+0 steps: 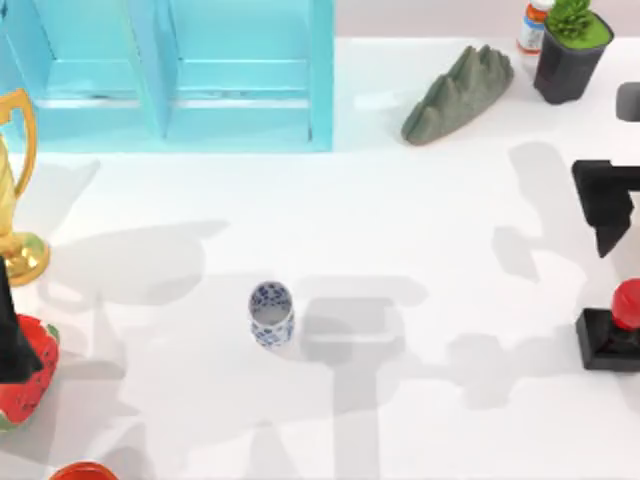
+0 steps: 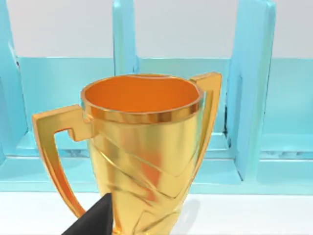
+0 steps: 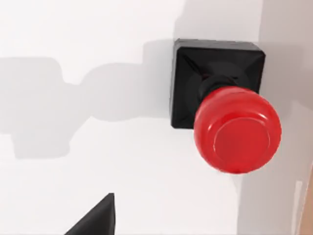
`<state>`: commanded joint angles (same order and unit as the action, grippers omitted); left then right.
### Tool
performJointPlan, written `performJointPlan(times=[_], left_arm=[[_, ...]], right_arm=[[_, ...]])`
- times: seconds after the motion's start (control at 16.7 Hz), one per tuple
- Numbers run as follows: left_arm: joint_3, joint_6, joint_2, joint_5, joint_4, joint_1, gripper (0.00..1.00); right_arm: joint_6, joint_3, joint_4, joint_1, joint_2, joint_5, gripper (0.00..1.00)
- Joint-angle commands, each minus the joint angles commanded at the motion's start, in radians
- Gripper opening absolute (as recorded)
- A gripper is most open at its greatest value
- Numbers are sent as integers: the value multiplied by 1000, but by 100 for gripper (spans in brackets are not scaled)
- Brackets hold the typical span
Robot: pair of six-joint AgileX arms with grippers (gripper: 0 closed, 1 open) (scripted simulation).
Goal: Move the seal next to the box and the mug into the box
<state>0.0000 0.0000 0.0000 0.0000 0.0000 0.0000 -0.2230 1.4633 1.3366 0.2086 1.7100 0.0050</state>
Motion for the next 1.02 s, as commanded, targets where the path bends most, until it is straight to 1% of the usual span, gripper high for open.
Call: performJointPlan(times=[0.24,0.66,0.84,1.02], left_arm=[[0,0,0,0,0,0,100],[0,0,0,0,0,0,100],[0,0,0,0,0,0,100],[0,0,0,0,0,0,100]], right_arm=[[3,152,158,-4,-12,0,100],[-10,180,174,13,3,2,100],[-109,279,184,112,100,17,100],[-282,471,198,302,270,38,100]])
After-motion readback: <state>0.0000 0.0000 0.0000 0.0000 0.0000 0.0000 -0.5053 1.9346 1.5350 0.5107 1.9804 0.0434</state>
